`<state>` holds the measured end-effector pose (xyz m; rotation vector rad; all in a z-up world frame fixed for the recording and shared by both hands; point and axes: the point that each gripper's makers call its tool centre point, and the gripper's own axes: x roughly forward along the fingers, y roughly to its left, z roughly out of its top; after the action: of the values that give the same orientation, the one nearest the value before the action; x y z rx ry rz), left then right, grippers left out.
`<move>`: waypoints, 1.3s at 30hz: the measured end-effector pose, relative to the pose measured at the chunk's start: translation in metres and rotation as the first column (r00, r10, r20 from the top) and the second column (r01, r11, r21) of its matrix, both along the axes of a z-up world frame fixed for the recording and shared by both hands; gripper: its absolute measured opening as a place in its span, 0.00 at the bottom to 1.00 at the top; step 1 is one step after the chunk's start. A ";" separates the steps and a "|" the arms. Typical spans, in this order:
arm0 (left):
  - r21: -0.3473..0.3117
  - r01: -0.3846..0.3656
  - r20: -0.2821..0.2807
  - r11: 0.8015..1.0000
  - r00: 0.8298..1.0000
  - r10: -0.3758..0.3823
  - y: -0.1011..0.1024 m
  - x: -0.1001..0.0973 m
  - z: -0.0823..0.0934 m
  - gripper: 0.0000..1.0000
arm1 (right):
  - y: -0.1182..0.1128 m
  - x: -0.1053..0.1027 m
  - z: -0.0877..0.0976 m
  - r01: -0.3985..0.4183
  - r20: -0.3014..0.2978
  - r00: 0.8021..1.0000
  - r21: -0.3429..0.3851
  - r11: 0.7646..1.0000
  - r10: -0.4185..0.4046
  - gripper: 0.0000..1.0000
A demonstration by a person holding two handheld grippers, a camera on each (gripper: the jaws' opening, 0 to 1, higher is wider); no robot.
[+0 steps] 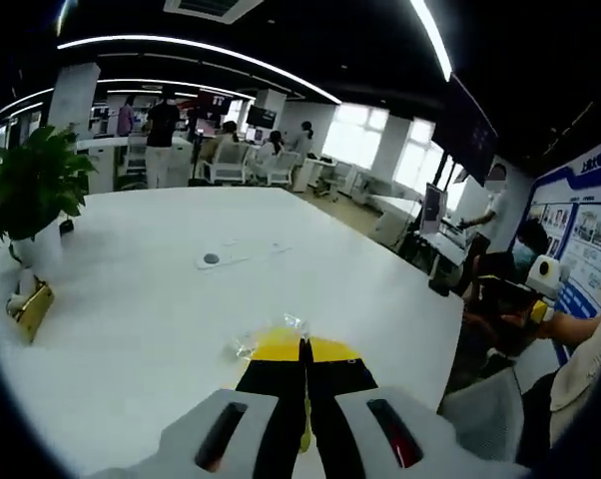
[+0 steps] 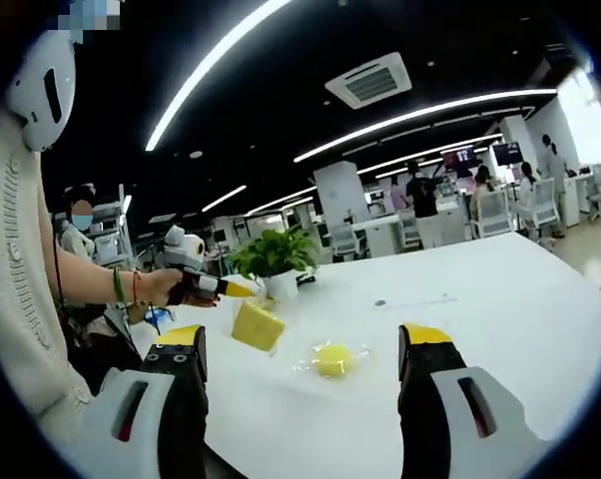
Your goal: Compare the silicone blocks by pressing each to a similar depth, holding the contact briefly, and releasing to observe deformation and rebound differences across the visible hardness samples.
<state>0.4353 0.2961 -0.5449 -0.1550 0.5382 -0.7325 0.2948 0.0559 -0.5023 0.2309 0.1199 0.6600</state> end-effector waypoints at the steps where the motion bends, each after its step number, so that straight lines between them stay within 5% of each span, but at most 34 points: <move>1: 0.001 -0.004 -0.008 1.000 1.000 0.004 0.001 0.001 -0.004 0.00 | -0.001 0.000 -0.002 0.003 -0.011 1.000 -0.005 1.000 -0.003 0.73; 12: 0.020 -0.035 -0.097 0.999 0.995 0.037 0.013 0.018 -0.052 0.00 | -0.018 0.001 -0.015 0.038 -0.068 0.997 -0.047 0.998 -0.041 0.73; 26: 0.150 -0.082 -0.025 0.985 0.996 0.087 0.055 0.061 -0.069 0.00 | -0.020 0.008 -0.031 0.056 -0.123 0.990 -0.079 0.995 -0.066 0.71; 39: 0.206 -0.117 -0.056 0.972 0.990 0.131 0.088 0.091 -0.108 0.00 | -0.019 0.010 -0.047 0.074 -0.188 0.978 -0.110 0.991 -0.093 0.71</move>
<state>0.5260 0.3845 -0.6531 -0.0246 0.6599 -0.5481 0.3051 0.0373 -0.5495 0.1995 0.3280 0.5451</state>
